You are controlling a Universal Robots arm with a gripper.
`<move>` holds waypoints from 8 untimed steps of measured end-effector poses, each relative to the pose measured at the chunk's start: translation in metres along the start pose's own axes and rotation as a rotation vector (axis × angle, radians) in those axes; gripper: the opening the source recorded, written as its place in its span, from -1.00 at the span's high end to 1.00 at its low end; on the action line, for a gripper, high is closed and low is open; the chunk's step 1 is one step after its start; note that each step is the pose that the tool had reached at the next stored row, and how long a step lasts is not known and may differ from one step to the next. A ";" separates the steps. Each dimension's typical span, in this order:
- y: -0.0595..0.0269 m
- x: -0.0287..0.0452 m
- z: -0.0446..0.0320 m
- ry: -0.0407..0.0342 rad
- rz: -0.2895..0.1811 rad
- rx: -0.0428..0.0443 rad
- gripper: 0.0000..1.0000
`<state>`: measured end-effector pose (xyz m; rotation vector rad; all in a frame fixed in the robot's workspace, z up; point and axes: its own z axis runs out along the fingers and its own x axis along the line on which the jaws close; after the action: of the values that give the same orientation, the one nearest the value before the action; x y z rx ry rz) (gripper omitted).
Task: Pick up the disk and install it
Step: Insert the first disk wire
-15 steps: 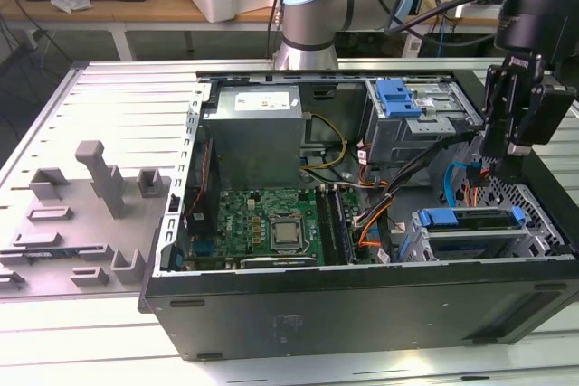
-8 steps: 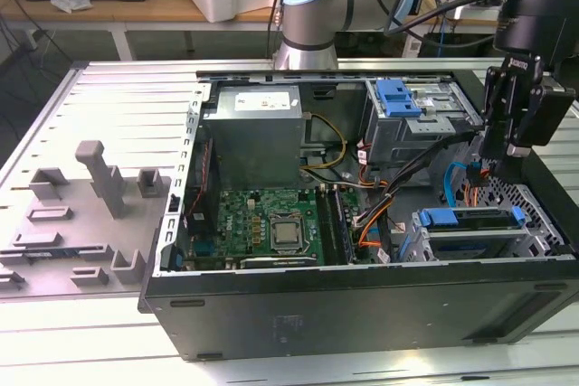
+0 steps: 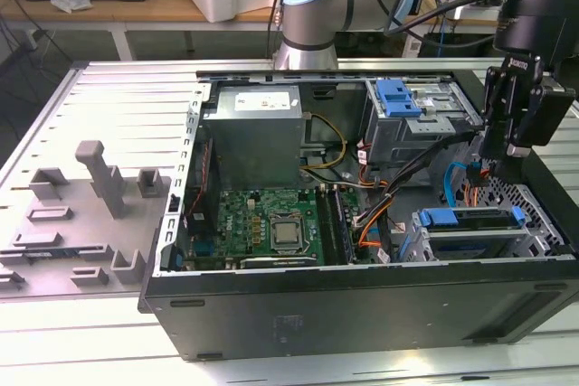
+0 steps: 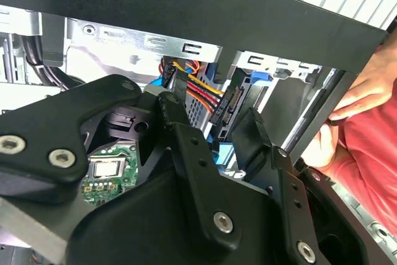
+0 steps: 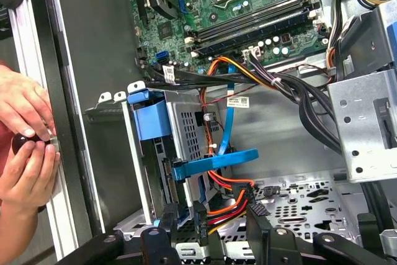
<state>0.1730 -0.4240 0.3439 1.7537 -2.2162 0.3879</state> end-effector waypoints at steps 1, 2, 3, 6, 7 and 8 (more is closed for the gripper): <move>0.0000 0.0000 0.0000 0.0001 0.000 0.0000 -0.12; 0.0000 0.0000 0.0000 0.0004 0.000 0.0001 -0.12; 0.0000 0.0000 0.0000 0.0006 0.000 0.0000 -0.10; 0.0000 0.0000 0.0000 0.0008 0.000 0.0001 0.17; 0.0000 0.0000 0.0000 0.0008 0.000 0.0001 0.40; 0.0000 0.0000 0.0000 0.0009 0.000 0.0002 0.40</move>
<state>0.1729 -0.4240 0.3439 1.7532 -2.2157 0.3888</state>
